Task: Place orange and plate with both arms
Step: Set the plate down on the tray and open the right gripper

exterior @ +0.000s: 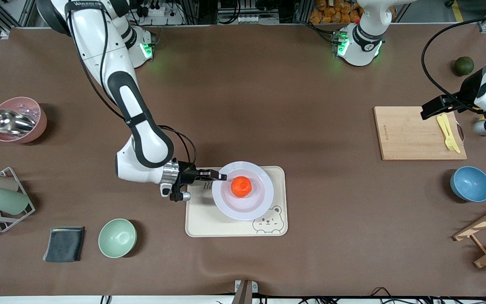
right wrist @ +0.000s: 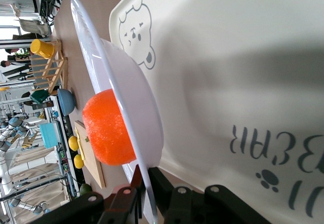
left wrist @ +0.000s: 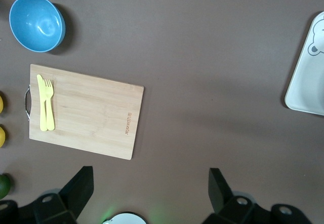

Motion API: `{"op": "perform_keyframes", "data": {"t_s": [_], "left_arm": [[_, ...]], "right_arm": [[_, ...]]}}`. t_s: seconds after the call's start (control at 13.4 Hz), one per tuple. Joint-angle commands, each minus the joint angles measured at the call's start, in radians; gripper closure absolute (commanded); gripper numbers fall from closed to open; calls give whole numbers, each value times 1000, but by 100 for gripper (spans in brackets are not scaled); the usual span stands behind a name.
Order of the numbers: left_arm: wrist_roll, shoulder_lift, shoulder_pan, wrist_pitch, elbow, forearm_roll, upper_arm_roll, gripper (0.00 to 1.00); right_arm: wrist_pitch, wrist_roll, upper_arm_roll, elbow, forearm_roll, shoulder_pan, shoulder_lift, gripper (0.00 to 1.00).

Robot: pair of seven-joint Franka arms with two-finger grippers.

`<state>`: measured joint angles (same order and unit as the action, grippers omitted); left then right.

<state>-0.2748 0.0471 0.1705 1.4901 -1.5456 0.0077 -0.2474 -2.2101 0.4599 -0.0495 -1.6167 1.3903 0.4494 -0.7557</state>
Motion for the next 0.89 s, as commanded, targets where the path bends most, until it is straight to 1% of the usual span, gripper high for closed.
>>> {"op": "perform_keyframes", "data": {"t_s": [0.0,0.22,0.37,0.67,0.82], "left_arm": [[19,-16,9,-2,5,-8,-9,0],[17,-44,6,2,21,-47,-21,0],[19,-50,7,1,16,-48,-18,0],[19,-21,7,45,16,-48,-16,0],[19,-16,7,70,13,-48,-16,0]], "right_arm": [[-11,-9,10,52,-5,-9,-45,100],[-22,-7,10,69,-8,-14,-66,100],[-23,-1,8,83,-8,-17,-85,100],[-23,51,8,106,-11,-38,-120,100],[-58,69,8,109,-14,-37,-125,100]]}}
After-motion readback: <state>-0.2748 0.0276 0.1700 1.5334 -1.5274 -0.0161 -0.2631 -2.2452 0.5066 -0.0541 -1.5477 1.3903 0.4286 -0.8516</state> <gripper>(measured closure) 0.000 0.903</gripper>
